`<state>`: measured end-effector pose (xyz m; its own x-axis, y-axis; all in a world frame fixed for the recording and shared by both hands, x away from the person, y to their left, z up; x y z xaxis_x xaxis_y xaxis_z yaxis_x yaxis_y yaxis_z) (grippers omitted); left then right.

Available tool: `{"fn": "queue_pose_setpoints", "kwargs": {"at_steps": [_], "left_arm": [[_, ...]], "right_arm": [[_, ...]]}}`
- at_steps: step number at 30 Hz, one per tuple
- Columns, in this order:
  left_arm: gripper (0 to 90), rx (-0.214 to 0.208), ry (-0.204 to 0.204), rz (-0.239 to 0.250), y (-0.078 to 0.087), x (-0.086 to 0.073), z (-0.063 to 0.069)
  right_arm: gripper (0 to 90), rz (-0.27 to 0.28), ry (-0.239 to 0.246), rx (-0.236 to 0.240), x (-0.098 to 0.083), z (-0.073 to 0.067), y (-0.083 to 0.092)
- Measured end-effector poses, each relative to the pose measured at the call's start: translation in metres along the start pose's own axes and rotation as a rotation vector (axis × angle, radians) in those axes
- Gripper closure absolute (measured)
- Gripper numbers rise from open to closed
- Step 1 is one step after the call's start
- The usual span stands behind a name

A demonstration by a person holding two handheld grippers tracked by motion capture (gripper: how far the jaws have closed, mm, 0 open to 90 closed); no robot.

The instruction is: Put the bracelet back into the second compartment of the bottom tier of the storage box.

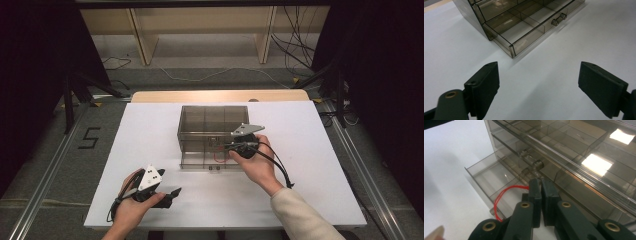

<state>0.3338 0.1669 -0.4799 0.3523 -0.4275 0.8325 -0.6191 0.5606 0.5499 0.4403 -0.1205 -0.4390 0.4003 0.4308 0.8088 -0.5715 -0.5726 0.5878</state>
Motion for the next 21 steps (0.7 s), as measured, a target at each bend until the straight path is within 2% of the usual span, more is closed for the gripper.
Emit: {"fn": "queue_pose_setpoints", "kwargs": {"at_steps": [18,21], "left_arm": [[17.1,-0.001,-0.001,0.001,0.0,0.0,0.0],[17.1,-0.002,-0.001,0.001,0.0,0.0,0.0]], "right_arm": [[87.6,-0.014,0.033,-0.003,0.001,-0.006,-0.012],[87.6,-0.012,0.025,-0.005,0.001,-0.007,-0.014]]}}
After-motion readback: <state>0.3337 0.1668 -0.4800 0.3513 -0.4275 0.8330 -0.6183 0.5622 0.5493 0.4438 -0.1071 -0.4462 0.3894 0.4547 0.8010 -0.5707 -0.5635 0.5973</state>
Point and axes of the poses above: each handheld gripper's, and its own axes: y roughly backward along the jaws, x roughly out of its top, z roughly to its right, the point moved 2 cm from there along -y, roughly forward along the jaws, and after that the axes turned 2 degrees about z, right-handed, at the moved point
